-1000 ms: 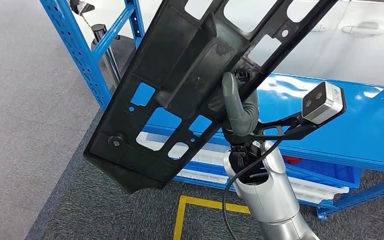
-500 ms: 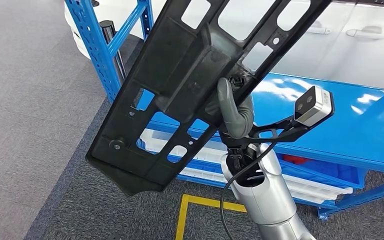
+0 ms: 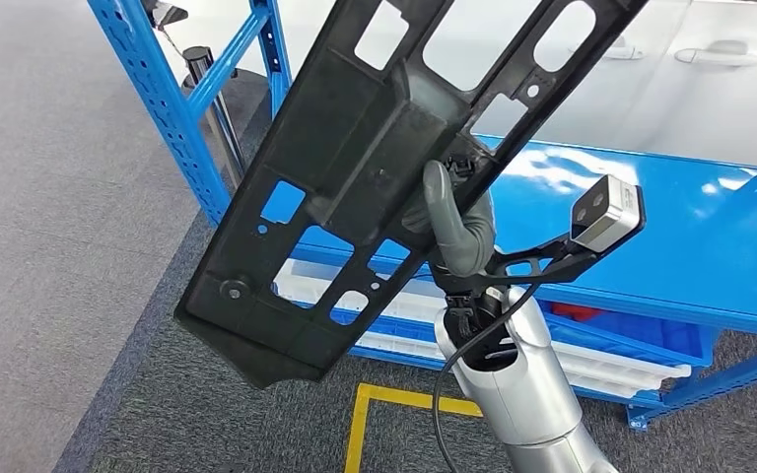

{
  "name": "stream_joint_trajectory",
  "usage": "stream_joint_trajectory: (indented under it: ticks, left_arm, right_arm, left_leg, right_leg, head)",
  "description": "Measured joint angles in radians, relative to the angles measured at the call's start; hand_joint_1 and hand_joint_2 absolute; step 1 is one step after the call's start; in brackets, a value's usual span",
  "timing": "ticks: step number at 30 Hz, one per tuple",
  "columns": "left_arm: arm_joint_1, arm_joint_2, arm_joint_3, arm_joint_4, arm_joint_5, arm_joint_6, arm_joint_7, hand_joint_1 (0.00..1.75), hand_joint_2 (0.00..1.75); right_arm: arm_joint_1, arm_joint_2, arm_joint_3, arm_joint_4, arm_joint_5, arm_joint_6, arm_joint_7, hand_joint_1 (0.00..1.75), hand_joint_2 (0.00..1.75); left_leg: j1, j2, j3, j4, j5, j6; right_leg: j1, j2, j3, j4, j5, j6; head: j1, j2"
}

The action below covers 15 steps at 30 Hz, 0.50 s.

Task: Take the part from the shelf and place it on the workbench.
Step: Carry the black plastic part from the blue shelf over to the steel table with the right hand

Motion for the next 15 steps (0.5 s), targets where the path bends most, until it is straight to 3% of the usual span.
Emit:
stream_joint_trajectory:
  ticks: [2,3,6,8,9,11,12,13,15]
  left_arm:
    - [-0.001,0.001,0.000,0.000,0.000,0.000,-0.001,0.00,0.00]
    - [-0.001,0.001,0.000,0.000,0.000,0.000,-0.001,0.00,0.00]
    - [0.002,0.001,0.000,0.000,0.000,0.000,-0.001,0.00,0.00]
    - [0.000,0.001,0.000,0.000,-0.001,-0.002,-0.002,0.00,0.00]
    - [0.000,0.002,0.000,0.000,-0.002,-0.005,-0.004,0.00,0.00]
    - [0.000,0.002,0.000,0.000,-0.004,-0.012,-0.012,0.00,0.87]
    - [0.000,0.002,0.000,0.000,-0.008,-0.011,-0.018,0.00,1.31]
    - [0.000,0.002,0.000,0.000,-0.014,-0.006,-0.023,0.00,1.75]
    - [-0.002,0.002,0.000,0.000,-0.032,0.011,-0.029,0.00,1.75]
  right_arm:
    - [0.000,0.000,0.000,0.001,0.000,0.002,-0.003,1.75,1.75]
    - [0.000,0.000,0.000,0.001,0.000,0.003,-0.004,1.75,1.75]
    - [0.000,0.000,0.000,0.004,0.000,0.006,-0.004,1.75,1.75]
    - [0.000,0.000,-0.002,0.004,0.000,0.007,-0.005,1.75,1.75]
    - [0.000,0.000,-0.003,0.004,0.000,0.007,-0.006,1.75,1.75]
    - [0.004,-0.002,-0.007,0.006,0.000,0.008,-0.008,1.75,1.75]
    - [0.007,-0.004,-0.010,0.007,0.000,0.008,-0.009,1.75,1.75]
    - [0.009,-0.005,-0.013,0.007,0.001,0.008,-0.010,1.75,1.75]
    - [0.010,-0.007,-0.018,0.006,0.002,0.007,-0.011,1.75,1.75]
  left_leg:
    - [-0.002,-0.001,0.058,-0.116,0.037,0.007]
    - [-0.003,-0.002,0.068,-0.139,0.039,0.012]
    - [-0.006,-0.003,0.067,-0.144,0.041,0.032]
    - [-0.005,-0.001,0.067,-0.150,0.046,0.044]
    - [-0.005,-0.001,0.067,-0.150,0.047,0.048]
    - [-0.008,0.000,0.065,-0.149,0.047,0.052]
    - [-0.009,0.000,0.064,-0.149,0.047,0.052]
    - [-0.009,0.000,0.064,-0.148,0.047,0.052]
    - [-0.010,-0.001,0.065,-0.146,0.046,0.052]
  right_leg:
    - [0.003,0.002,-0.001,0.006,-0.004,0.010]
    - [0.004,0.003,-0.003,0.008,-0.005,0.015]
    - [0.003,0.003,-0.009,0.013,-0.009,0.032]
    - [0.000,0.002,-0.032,0.066,-0.045,0.041]
    - [-0.002,0.002,-0.058,0.123,-0.077,0.044]
    - [-0.002,0.002,-0.123,0.258,-0.133,0.048]
    - [-0.002,0.002,-0.143,0.297,-0.140,0.048]
    - [-0.002,0.002,-0.144,0.297,-0.127,0.047]
    - [-0.001,0.002,-0.091,0.185,-0.060,0.039]
  head:
    - [0.000,0.000]
    - [0.000,0.000]
    - [0.000,0.000]
    - [0.000,0.000]
    - [0.000,0.000]
    - [0.000,0.000]
    - [0.000,0.000]
    - [0.000,0.000]
    - [0.000,0.000]
